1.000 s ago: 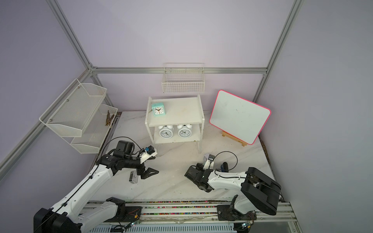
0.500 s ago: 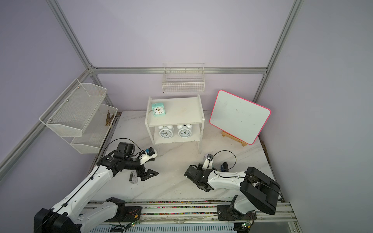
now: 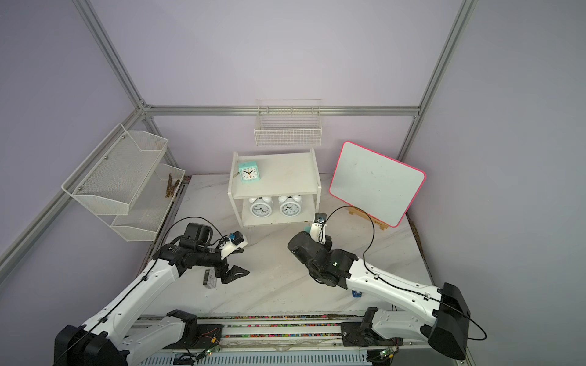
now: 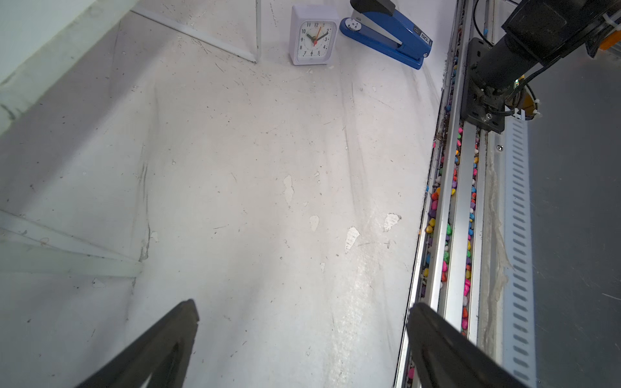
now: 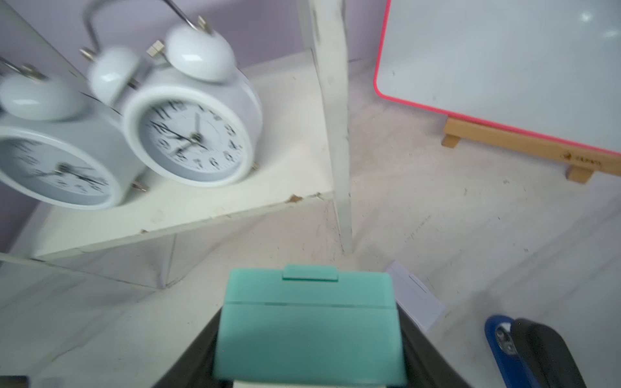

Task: Place the alarm clocks on the shelf by style
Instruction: Pick up the alarm from the center of the board.

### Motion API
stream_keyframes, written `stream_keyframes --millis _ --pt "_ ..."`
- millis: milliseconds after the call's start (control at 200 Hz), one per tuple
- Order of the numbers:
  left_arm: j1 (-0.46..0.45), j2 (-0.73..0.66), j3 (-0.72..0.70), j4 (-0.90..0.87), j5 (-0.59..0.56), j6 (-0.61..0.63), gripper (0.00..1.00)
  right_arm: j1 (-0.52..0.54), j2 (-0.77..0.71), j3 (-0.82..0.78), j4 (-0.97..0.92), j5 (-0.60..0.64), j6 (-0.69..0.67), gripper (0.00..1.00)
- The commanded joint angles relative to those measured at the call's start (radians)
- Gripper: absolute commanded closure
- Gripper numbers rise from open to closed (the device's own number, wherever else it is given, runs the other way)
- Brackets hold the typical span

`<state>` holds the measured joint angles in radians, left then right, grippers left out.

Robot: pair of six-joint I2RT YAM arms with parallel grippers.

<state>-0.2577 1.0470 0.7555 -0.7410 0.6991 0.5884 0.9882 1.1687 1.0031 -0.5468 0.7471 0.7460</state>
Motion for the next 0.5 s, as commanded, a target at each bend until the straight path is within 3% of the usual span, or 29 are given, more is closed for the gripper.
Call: stream_keyframes --millis 0,245,495 --pt "-0.005 -0.008 0.009 0.025 0.008 0.008 0.00 -0.006 -0.007 0.152 -0.067 -0.055 -0.174 0.64" --pt "-0.006 -0.016 0.009 0.026 0.008 -0.001 0.00 -0.009 0.167 0.595 -0.204 -0.055 -0.347 0.65" --pt "-0.006 -0.042 0.009 0.030 0.004 -0.005 0.00 -0.057 0.414 0.975 -0.299 -0.120 -0.441 0.65"
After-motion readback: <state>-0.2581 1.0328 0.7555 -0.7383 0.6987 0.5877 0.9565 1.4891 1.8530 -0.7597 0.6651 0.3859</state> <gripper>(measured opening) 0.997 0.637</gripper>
